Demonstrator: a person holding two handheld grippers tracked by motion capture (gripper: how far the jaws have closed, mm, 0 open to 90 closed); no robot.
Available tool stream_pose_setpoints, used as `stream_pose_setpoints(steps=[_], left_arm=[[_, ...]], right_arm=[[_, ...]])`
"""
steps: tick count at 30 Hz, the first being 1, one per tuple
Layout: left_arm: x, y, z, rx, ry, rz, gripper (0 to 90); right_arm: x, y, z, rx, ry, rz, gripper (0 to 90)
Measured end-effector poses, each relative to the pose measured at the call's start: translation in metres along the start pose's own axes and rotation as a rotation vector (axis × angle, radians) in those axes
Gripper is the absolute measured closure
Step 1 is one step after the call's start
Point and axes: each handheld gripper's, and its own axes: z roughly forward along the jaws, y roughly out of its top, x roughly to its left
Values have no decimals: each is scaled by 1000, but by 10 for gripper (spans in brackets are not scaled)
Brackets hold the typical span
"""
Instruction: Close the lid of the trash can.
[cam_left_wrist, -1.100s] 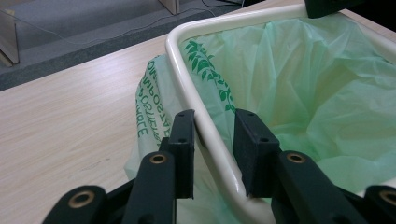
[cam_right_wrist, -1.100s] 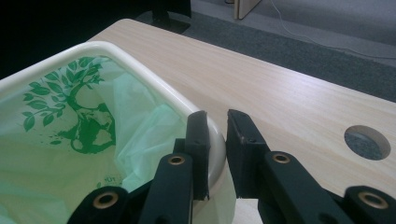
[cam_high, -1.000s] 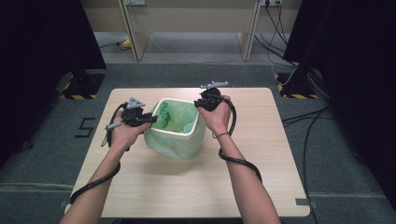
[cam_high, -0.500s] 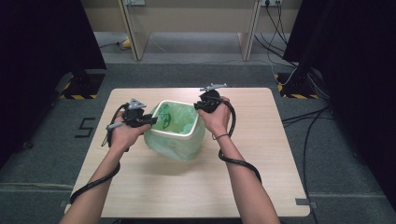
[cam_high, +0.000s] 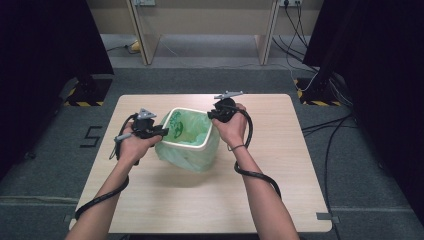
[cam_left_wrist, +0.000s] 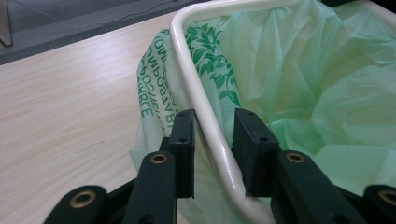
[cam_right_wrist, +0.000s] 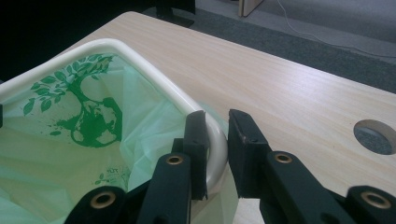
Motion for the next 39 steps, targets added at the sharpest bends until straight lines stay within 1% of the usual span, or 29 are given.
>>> stream_pose_setpoints(steps=[9, 13, 16, 17, 18, 20, 22, 24, 25, 28, 31, 34, 39], left_arm=[[-1, 0, 0, -1, 6, 0, 690], [0, -1, 0, -9, -2, -10, 688], [1, -2, 1, -17, -14, -7, 679], [2, -2, 1, -20, -21, -5, 666], [2, -3, 1, -23, -20, -8, 629], [3, -4, 0, -45, -15, -30, 538], [4, -5, -2, -66, -10, -41, 487], [5, -4, -6, -84, -5, -41, 454], [5, -4, -8, -90, -4, -41, 441], [5, -3, -12, -102, -1, -45, 416], [6, -3, -16, -110, -8, -54, 397], [8, -4, -20, -115, -3, -51, 389], [11, -6, -27, -135, 2, -58, 386]], right_arm=[[-2, -2, 0, -14, 12, 2, 778], [-3, -2, 1, -13, 20, 13, 775], [-3, -2, 1, -14, 19, 16, 771], [-3, -2, 1, -14, 20, 19, 762], [-3, -2, 1, -10, 18, 22, 731], [-4, -2, 2, -1, 13, 25, 667], [-5, -2, 2, -11, 12, 29, 634], [-6, -1, 0, -20, 10, 34, 588], [-6, 0, -1, -21, 13, 37, 579], [-6, 1, -3, -20, 19, 36, 556], [-6, 1, -5, -16, 25, 40, 541], [-8, 1, -9, -21, 30, 45, 532], [-12, 1, -17, -32, 37, 53, 515]])
